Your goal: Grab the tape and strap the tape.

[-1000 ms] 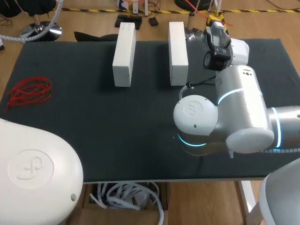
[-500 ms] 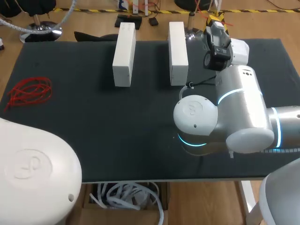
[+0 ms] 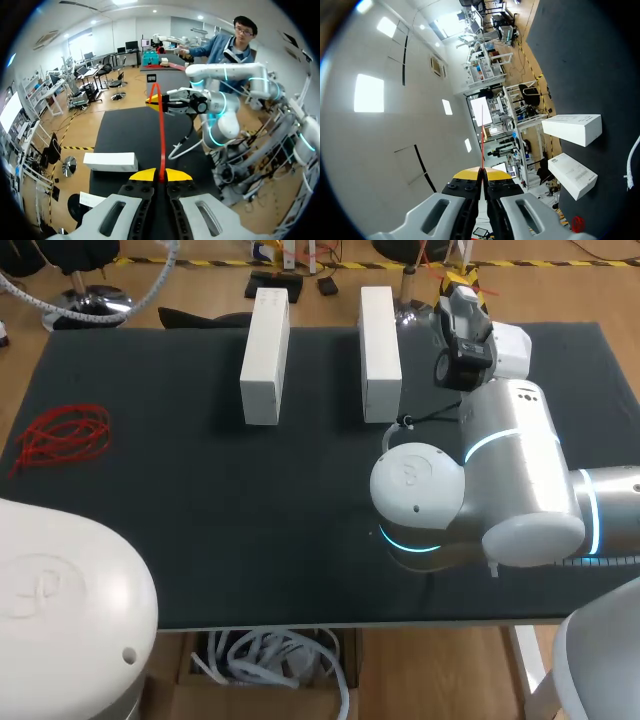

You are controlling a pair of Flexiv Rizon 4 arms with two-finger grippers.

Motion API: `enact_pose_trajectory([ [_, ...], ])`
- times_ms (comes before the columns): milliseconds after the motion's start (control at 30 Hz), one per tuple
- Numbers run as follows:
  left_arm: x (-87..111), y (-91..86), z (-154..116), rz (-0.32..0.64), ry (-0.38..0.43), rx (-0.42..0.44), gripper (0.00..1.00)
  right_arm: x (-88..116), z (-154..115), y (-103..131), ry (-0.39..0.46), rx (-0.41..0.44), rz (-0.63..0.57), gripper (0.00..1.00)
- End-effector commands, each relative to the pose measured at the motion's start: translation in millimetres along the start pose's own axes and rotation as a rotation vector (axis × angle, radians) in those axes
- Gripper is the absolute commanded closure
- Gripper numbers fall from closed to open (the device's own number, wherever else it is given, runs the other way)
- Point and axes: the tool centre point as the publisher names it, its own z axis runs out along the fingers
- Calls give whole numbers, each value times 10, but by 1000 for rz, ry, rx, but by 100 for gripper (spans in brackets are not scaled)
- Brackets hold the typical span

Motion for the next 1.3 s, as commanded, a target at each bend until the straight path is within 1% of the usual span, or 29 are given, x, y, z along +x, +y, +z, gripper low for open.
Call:
enact_pose_trajectory([
  [33, 17, -1, -1, 0, -3, -2, 100, 28, -1, 0, -6, -1, -2, 100],
  [500, 17, -1, -1, 0, -3, -2, 100, 28, -1, 0, -6, -1, -2, 100],
  [533, 17, -1, -1, 0, -3, -2, 100, 18, 0, 10, -14, 1, -50, 100],
  [567, 17, -1, -1, 0, -3, -2, 100, 20, -2, 18, -27, 17, -130, 100],
  [600, 17, -1, -1, 0, -3, -2, 100, 30, -2, 19, -19, 33, -205, 100],
  [667, 17, -1, -1, 0, -3, -2, 100, 77, -1, 48, -15, 46, -409, 100],
  [700, 17, -1, -1, 0, -3, -2, 100, 117, 5, 69, -9, 60, -500, 100],
  [800, 17, -1, -1, 0, -3, -2, 100, 253, -6, 114, 11, 82, -692, 100],
  [833, 17, -1, -1, 0, -3, -2, 100, 294, -18, 109, 16, 87, -689, 100],
  [1300, 17, -1, -1, 0, -3, -2, 100, 294, -18, 109, 16, 87, -689, 100],
])
